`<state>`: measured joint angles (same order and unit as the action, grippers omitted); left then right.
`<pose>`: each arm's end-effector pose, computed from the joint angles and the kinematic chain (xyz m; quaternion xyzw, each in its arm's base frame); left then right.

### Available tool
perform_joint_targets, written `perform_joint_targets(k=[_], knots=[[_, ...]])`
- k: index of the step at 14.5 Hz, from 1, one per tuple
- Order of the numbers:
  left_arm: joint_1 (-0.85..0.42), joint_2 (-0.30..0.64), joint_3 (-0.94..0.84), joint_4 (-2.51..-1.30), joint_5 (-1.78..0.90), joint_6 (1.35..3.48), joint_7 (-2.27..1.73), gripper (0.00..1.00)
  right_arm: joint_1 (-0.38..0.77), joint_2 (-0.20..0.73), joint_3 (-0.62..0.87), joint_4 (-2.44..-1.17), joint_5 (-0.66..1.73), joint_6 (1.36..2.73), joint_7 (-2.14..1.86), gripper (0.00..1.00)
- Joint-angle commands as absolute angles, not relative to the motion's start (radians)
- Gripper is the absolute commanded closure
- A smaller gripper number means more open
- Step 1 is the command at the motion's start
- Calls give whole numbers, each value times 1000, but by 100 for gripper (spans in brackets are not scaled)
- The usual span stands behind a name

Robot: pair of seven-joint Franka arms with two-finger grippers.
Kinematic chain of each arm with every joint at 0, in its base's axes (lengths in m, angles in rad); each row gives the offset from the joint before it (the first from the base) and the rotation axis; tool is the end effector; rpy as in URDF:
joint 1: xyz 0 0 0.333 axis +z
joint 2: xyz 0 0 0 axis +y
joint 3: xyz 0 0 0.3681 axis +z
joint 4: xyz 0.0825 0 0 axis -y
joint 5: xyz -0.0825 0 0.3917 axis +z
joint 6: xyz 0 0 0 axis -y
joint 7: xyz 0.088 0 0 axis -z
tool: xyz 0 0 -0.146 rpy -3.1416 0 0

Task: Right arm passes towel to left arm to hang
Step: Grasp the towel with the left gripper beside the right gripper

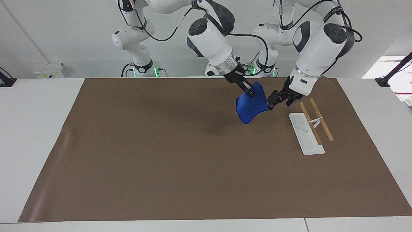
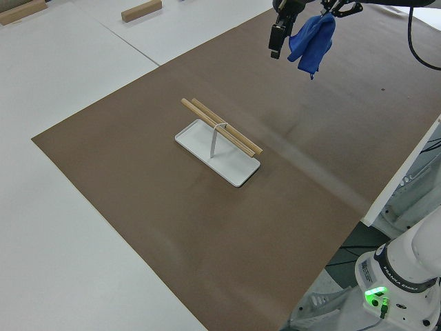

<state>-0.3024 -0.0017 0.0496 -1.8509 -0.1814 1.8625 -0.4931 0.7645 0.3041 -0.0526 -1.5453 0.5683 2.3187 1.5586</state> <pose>0.5483 -0.1630 0.5299 0.9856 0.1447 -0.0255 0.0834 0.5362 0.5030 0.5477 -0.7977 0.5072 0.1204 0.3033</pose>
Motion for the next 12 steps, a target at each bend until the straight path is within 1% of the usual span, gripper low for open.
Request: perform_joint_targets(k=[1,5,8,9,10,11,12], knots=[[-311,-32,55,-1921,-250,1898,-621,0,761,293,-48,-1560,591,2329,1562,100],[-324,-40,54,-1959,-327,1965,-762,3,761,293,-48,-1560,591,2330,1562,100],[-353,-34,54,-1970,-344,2020,-781,9,761,293,-48,-1562,591,2330,1562,100],[-356,-31,54,-1970,-344,2037,-787,21,761,293,-48,-1562,591,2330,1562,100],[-359,-29,54,-1971,-348,2040,-798,54,761,293,-48,-1563,591,2330,1562,100],[-362,-31,54,-1974,-350,2039,-801,99,761,291,-48,-1563,591,2330,1562,100],[-362,-31,54,-1974,-350,2037,-801,100,762,291,-48,-1563,591,2330,1562,100]])
